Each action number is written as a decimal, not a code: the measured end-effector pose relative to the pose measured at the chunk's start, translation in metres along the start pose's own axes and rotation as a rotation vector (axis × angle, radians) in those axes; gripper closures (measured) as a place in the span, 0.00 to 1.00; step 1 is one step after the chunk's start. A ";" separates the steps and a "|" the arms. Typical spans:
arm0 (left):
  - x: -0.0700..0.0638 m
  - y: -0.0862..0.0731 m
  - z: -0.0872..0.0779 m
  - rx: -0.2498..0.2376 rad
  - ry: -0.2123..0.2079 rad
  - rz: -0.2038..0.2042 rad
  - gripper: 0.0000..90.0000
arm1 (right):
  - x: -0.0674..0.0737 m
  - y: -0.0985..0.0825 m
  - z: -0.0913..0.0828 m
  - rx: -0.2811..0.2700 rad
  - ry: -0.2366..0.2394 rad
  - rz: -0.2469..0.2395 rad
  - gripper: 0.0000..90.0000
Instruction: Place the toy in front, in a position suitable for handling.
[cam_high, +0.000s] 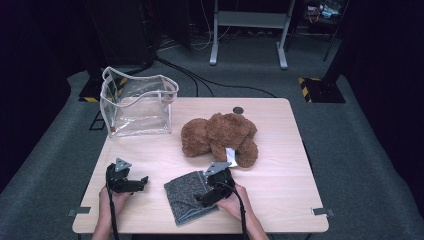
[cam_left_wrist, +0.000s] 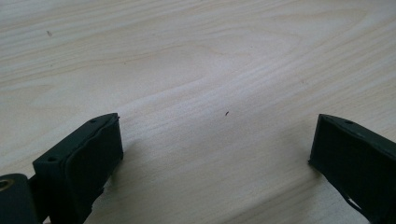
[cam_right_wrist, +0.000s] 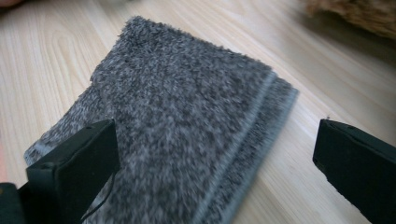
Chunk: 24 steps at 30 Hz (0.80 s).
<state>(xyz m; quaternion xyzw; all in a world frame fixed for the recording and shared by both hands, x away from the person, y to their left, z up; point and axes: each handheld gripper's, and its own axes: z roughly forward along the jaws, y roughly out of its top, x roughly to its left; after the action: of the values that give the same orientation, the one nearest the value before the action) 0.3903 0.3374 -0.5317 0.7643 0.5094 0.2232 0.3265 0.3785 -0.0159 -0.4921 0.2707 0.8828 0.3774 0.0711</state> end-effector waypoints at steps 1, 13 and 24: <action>0.000 0.000 0.000 -0.001 -0.001 0.000 0.03 | 0.002 0.001 0.003 0.004 0.001 -0.008 0.00; 0.000 0.000 0.000 0.000 -0.002 -0.002 0.03 | 0.019 0.010 0.030 0.062 0.009 -0.084 0.29; 0.000 0.000 0.000 -0.002 0.000 -0.001 0.03 | 0.020 0.005 0.036 0.094 -0.033 -0.100 0.41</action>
<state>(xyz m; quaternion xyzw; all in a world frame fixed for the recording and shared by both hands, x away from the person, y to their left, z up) 0.3901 0.3371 -0.5317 0.7637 0.5096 0.2233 0.3275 0.3757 0.0206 -0.5122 0.2355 0.9106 0.3272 0.0917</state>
